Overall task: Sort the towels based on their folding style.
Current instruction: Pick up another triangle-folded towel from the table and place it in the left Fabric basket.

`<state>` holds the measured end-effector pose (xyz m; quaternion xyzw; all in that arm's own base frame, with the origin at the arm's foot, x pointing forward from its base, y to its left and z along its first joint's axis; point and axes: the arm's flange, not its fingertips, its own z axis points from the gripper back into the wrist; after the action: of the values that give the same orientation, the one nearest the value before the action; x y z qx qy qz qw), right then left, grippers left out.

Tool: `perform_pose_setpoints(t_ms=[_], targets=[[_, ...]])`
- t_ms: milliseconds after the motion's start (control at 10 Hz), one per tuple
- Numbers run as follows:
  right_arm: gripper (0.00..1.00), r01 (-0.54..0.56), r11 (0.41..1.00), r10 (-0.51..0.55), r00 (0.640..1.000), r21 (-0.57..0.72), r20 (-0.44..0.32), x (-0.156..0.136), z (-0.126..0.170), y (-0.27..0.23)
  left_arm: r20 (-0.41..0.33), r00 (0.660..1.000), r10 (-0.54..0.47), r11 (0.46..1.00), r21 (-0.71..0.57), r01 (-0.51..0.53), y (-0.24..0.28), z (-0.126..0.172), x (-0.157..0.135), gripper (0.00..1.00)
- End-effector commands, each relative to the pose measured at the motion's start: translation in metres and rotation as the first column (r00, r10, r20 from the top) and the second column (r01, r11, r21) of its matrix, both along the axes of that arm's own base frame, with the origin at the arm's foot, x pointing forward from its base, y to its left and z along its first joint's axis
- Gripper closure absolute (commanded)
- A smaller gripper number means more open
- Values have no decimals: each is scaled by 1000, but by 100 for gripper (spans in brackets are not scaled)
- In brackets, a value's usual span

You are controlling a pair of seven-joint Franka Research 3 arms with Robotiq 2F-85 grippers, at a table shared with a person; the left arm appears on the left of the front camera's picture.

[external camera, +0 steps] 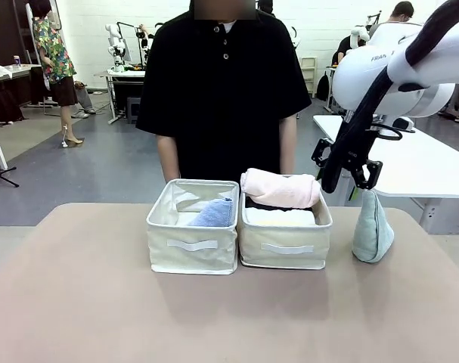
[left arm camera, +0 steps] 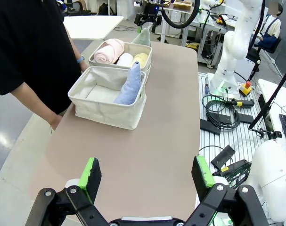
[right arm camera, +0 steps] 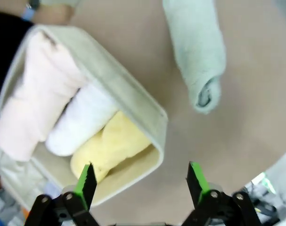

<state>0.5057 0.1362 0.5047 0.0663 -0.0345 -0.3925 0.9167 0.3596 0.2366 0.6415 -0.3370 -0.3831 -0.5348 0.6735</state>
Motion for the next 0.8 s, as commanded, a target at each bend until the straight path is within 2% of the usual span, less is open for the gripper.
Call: perform_pose_setpoints(t_ms=[0, 100, 300, 700], targets=[[0, 18, 997, -23, 998, -76, -66, 3, -2, 1, 17, 1000, -5, 1000, -11, 5, 1, 1, -2, 0], [0, 18, 994, -28, 995, -109, -91, 2, -3, -2, 17, 1000, -5, 1000, -11, 5, 1, 1, -2, 0], [0, -98, 984, 72, 982, -146, -176, -5, -7, -11, 17, 1000, -5, 1000, -11, 5, 1, 1, -2, 0], [0, -168, 970, 130, 968, -173, -213, 2, -15, -33, 17, 1000, -5, 1000, -11, 5, 1, 1, -2, 0]])
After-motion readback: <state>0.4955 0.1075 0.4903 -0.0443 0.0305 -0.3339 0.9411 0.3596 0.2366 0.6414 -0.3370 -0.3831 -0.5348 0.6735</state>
